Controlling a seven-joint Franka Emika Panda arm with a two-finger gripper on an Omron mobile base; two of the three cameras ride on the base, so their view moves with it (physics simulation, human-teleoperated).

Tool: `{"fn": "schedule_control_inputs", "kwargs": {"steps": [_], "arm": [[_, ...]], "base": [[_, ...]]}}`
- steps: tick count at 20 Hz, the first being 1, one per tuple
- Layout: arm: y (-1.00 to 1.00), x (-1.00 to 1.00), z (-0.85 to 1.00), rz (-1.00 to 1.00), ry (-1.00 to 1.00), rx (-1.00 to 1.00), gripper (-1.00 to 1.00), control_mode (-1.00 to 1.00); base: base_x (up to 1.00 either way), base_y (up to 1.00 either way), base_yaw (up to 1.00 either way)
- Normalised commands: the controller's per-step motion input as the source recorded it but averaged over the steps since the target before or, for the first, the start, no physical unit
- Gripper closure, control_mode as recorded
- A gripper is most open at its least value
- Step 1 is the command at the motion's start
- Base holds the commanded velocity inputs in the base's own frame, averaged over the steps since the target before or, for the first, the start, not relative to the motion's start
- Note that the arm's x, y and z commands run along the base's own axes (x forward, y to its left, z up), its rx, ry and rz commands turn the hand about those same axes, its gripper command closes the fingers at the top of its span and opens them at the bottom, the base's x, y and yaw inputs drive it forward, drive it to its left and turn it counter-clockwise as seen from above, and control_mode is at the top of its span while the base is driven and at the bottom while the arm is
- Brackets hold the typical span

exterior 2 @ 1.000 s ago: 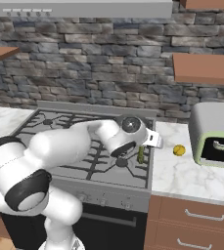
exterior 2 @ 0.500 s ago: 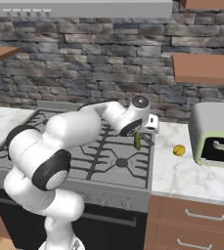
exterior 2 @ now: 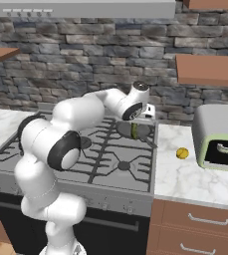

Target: Put the squash and lemon in the pan. Then turn on the rear right burner and set the heat to medium.

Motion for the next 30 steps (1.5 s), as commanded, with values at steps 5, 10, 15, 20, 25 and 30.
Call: {"fn": "schedule_control_inputs", "kwargs": {"steps": [5, 10, 15, 20, 25, 30], "arm": [[0.31, 0.4, -0.3, 0.0, 0.0, 0.0, 1.0, -1.0], [0.32, 0.45, -0.44, 0.0, 0.01, 0.0, 1.0, -1.0], [0.28, 0.48, -0.27, 0.0, 0.01, 0.0, 1.0, -1.0], [0.14, 0.43, -0.15, 0.01, 0.0, 0.0, 1.0, -1.0], [0.0, 0.2, -0.09, 0.0, 0.0, 0.0, 1.0, -1.0], [0.0, 0.06, -0.04, 0.0, -0.02, 0.0, 1.0, -1.0]], "base": [[0.0, 0.0, 0.0], [0.0, 0.0, 0.0], [0.0, 0.0, 0.0], [0.0, 0.0, 0.0], [0.0, 0.0, 0.0], [0.0, 0.0, 0.0]]}}
